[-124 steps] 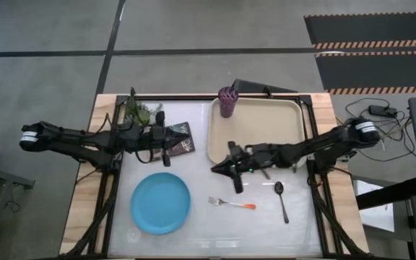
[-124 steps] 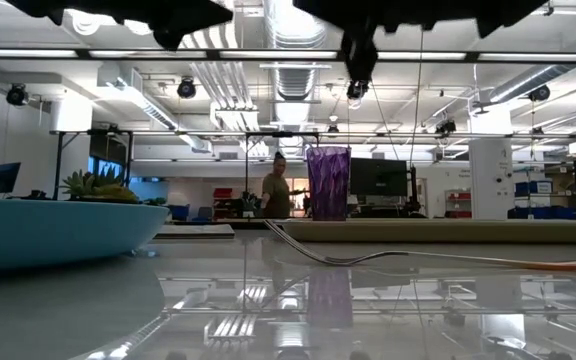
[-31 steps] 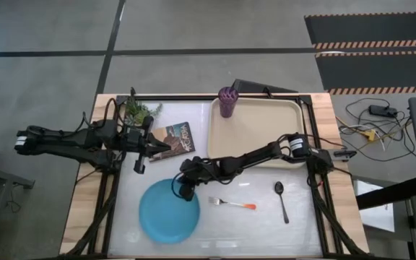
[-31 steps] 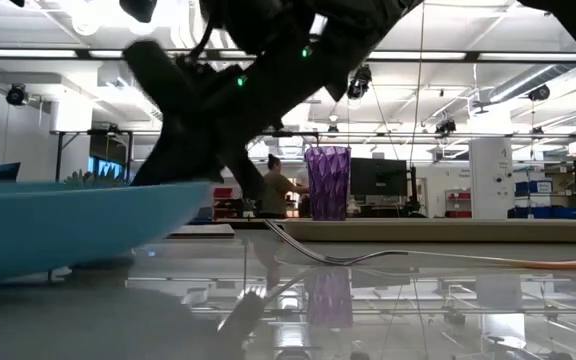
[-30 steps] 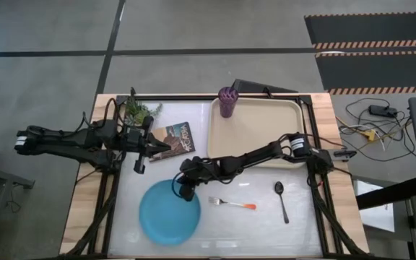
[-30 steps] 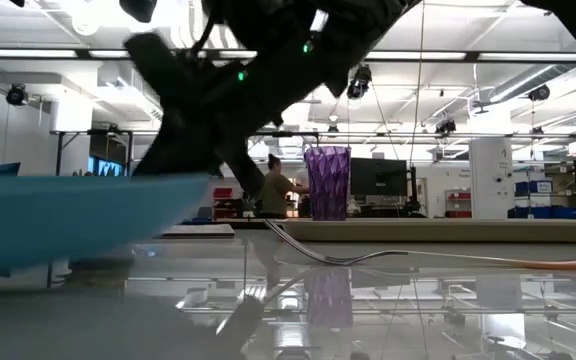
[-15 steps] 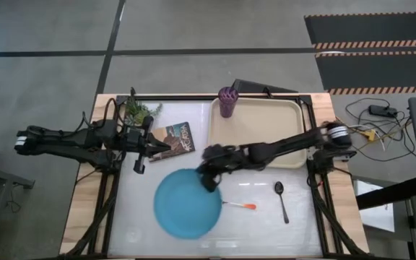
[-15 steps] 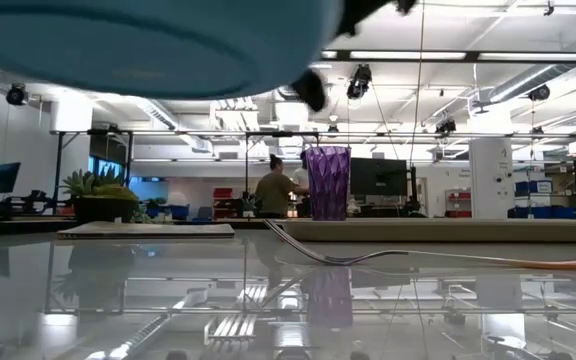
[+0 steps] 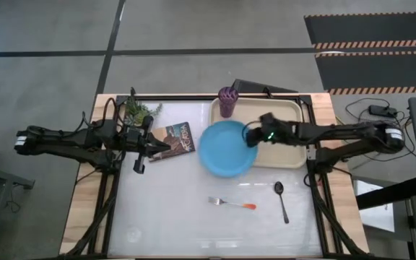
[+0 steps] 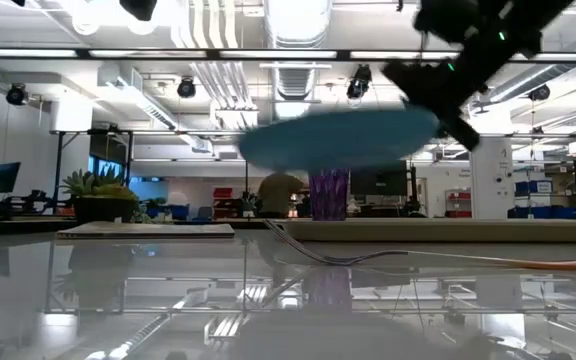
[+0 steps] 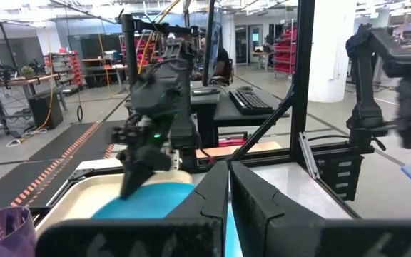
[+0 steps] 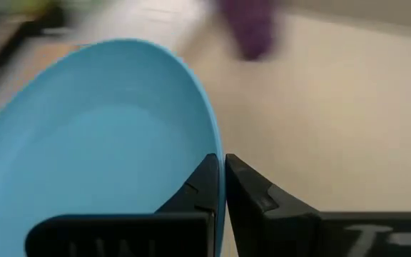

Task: Pick and place plate/cup/fork/spoon on tray
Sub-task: Put the blue plate on the tray to the bottom right of the purple cup, then put the orange fork on the tray to the left of the blue plate

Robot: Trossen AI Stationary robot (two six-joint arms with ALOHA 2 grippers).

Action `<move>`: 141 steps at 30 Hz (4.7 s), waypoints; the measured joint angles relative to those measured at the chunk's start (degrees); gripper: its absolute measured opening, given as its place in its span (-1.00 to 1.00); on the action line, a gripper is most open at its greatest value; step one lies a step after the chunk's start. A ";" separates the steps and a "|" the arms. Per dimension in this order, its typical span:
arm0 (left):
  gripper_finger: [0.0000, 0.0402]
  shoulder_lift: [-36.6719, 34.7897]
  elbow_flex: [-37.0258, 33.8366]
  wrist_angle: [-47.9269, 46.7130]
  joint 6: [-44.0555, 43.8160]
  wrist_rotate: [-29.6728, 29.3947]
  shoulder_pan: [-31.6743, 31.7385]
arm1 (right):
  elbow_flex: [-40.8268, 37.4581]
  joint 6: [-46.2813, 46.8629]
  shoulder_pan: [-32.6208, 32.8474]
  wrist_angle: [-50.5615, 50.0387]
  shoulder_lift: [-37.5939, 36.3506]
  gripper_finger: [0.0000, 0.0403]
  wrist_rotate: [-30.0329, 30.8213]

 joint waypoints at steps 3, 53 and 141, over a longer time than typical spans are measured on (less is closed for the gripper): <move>-1.00 0.00 0.00 -0.04 0.00 0.00 0.00 | -2.62 0.13 -5.65 -7.02 -3.88 -0.96 -0.28; -1.00 0.41 0.00 -0.04 0.42 -1.68 0.04 | -6.28 -0.42 -10.78 -9.90 -2.41 -0.59 2.34; -1.00 3.63 0.44 2.17 0.30 -1.68 0.02 | 20.14 -7.93 43.79 4.73 43.95 -0.24 7.52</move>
